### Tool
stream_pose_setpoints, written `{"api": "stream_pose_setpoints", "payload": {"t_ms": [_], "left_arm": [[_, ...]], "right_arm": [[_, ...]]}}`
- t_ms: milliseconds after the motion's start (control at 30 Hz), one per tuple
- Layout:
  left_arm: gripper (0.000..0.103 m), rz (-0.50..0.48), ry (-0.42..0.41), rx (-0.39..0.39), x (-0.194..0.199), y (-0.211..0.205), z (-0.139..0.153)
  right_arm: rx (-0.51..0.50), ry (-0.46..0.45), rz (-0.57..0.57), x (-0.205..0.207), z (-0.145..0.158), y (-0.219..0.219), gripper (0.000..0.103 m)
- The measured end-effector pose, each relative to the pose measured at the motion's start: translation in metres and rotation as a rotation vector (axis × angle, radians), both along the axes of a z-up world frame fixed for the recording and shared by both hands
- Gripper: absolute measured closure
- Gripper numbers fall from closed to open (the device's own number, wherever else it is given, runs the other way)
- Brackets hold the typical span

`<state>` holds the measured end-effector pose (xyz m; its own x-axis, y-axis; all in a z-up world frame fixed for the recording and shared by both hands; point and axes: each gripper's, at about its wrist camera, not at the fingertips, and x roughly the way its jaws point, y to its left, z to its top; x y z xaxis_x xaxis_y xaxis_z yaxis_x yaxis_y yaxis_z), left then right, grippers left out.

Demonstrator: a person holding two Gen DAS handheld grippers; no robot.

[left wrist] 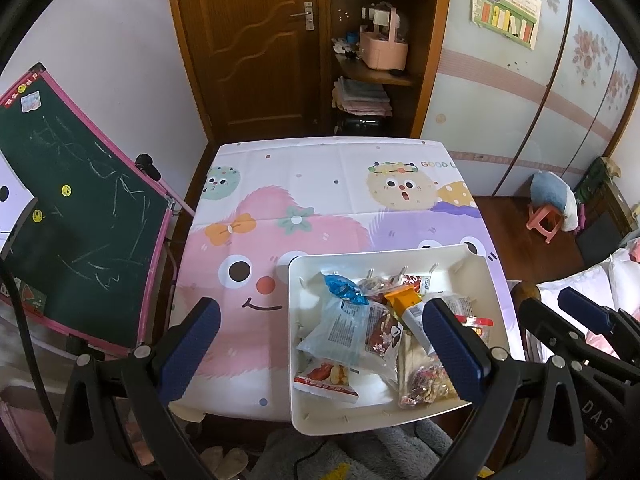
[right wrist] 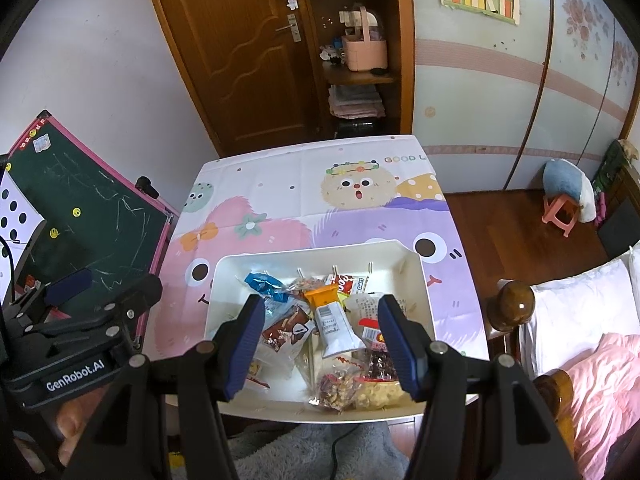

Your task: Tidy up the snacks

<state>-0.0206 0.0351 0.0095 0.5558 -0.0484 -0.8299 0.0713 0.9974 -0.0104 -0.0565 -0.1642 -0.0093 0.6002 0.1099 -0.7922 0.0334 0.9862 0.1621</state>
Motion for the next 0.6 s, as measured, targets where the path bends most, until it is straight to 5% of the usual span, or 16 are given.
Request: {"api": "stream_pose_setpoints", "payload": {"t_ms": [600], "left_arm": [[0.002,-0.007,0.002,0.003,-0.0018,0.0015,-0.0015]], "right_arm": [[0.001,0.002,-0.001,0.0003,-0.0013,0.0025,0.044]]}}
